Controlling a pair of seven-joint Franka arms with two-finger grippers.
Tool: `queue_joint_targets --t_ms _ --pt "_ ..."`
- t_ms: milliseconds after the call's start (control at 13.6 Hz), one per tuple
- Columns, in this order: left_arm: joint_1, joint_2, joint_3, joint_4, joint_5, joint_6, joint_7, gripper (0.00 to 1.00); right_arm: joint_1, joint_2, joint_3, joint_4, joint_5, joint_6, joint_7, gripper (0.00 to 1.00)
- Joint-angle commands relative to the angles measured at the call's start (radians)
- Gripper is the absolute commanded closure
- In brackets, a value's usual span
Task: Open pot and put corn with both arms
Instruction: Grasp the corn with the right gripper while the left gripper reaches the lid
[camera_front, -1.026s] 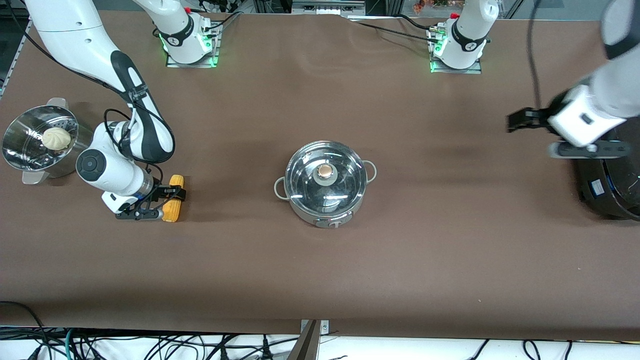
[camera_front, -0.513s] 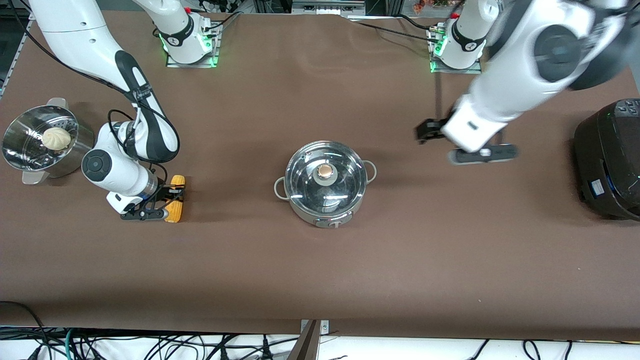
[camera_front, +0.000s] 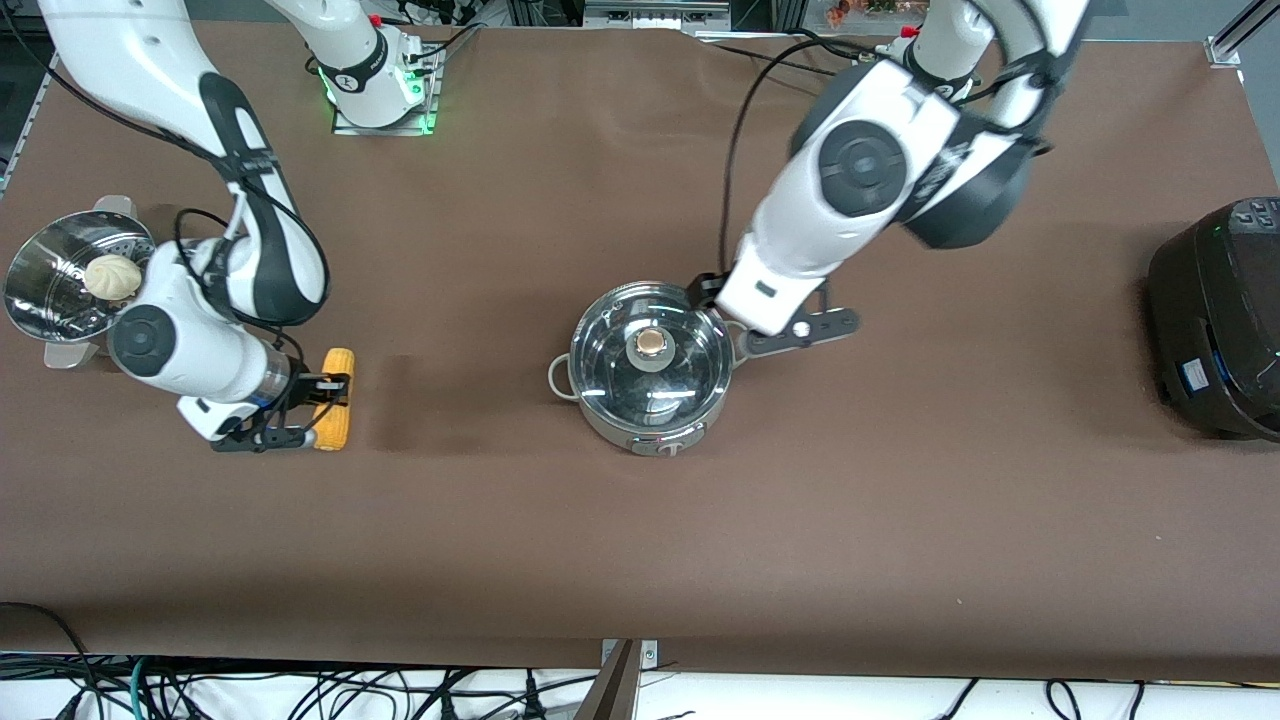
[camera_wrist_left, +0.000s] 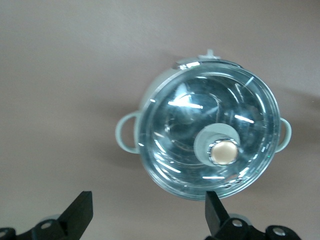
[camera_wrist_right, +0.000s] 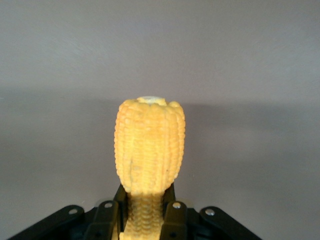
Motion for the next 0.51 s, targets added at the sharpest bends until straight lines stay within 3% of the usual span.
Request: queue_joint_targets --t_ms 0,220,440 --pt "-0.084 0.089 0.06 0.112 -0.006 -0.013 -0.041 0.01 -0.001 -0.044 -0.007 0.058 0.011 -0.128 -0.019 1.0" --pt "-0.16 0.181 0.077 0.192 0.072 0.01 -0.126 0.01 -0.001 -0.086 -0.011 0.141 0.008 -0.274 -0.016 1.0" --pt "-0.19 0.223 0.094 0.194 0.094 0.069 -0.157 0.01 -0.001 -0.092 -0.009 0.276 0.007 -0.447 -0.008 1.0"
